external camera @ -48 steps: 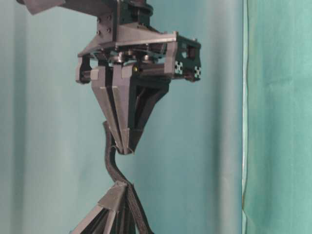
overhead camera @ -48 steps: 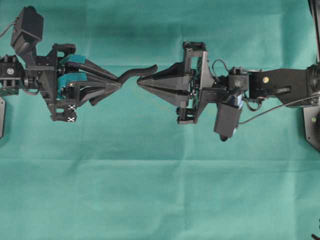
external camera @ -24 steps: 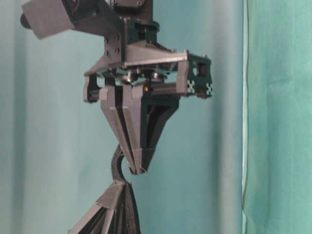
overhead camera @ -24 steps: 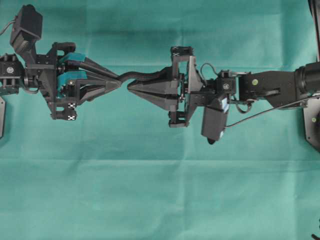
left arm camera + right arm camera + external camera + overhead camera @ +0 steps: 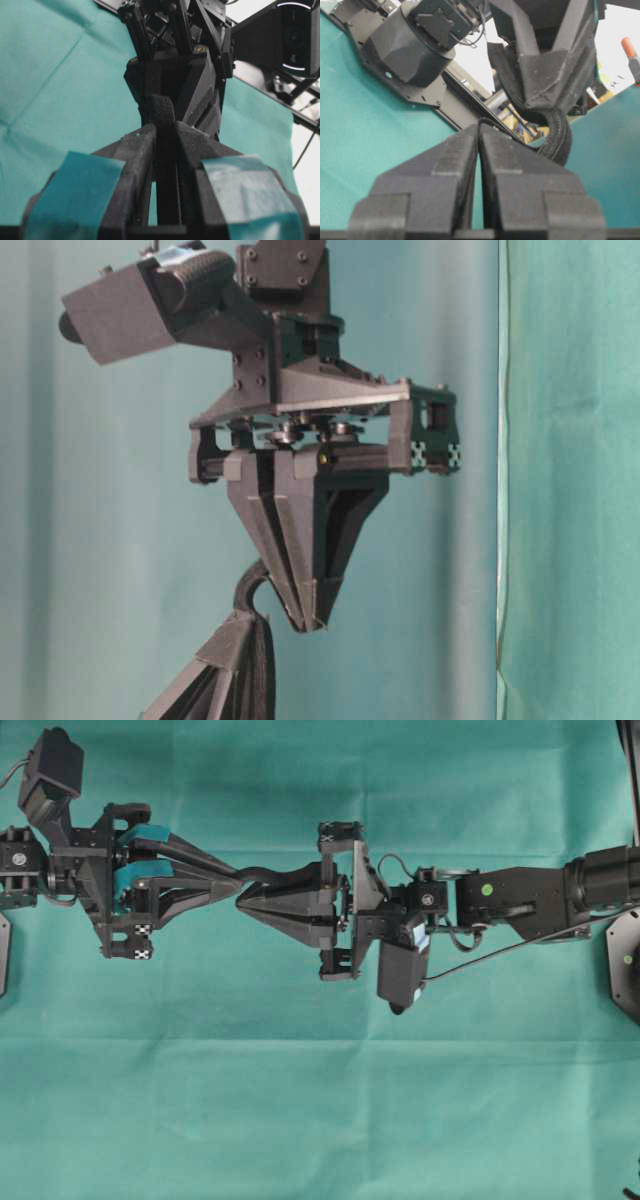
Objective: Peel off the Velcro with your right arm.
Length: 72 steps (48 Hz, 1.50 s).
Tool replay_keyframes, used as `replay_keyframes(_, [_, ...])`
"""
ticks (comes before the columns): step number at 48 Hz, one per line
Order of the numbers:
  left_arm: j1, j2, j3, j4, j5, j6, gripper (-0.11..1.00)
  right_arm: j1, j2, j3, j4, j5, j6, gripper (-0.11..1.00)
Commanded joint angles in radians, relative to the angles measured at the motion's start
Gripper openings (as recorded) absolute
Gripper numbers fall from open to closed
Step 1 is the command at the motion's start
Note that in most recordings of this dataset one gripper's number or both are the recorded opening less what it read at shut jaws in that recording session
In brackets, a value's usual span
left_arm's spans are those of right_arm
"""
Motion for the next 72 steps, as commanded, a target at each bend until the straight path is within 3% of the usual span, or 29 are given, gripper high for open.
replay_keyframes(1, [0.011, -0.003, -0.015, -0.002, -0.012, 0.002, 0.1, 0.023, -0.005, -0.035, -0.002, -0.002, -0.002, -0.09])
replay_keyframes(21, [0.015, -0.003, -0.014, -0.002, -0.014, 0.002, 0.1, 0.058, 0.04, -0.106, -0.037, 0.058, 0.005, -0.09])
replay_keyframes(72, [0.037, -0.005, -0.012, -0.002, -0.029, 0.002, 0.1, 0.146, 0.138, -0.183, -0.038, 0.101, 0.008, -0.09])
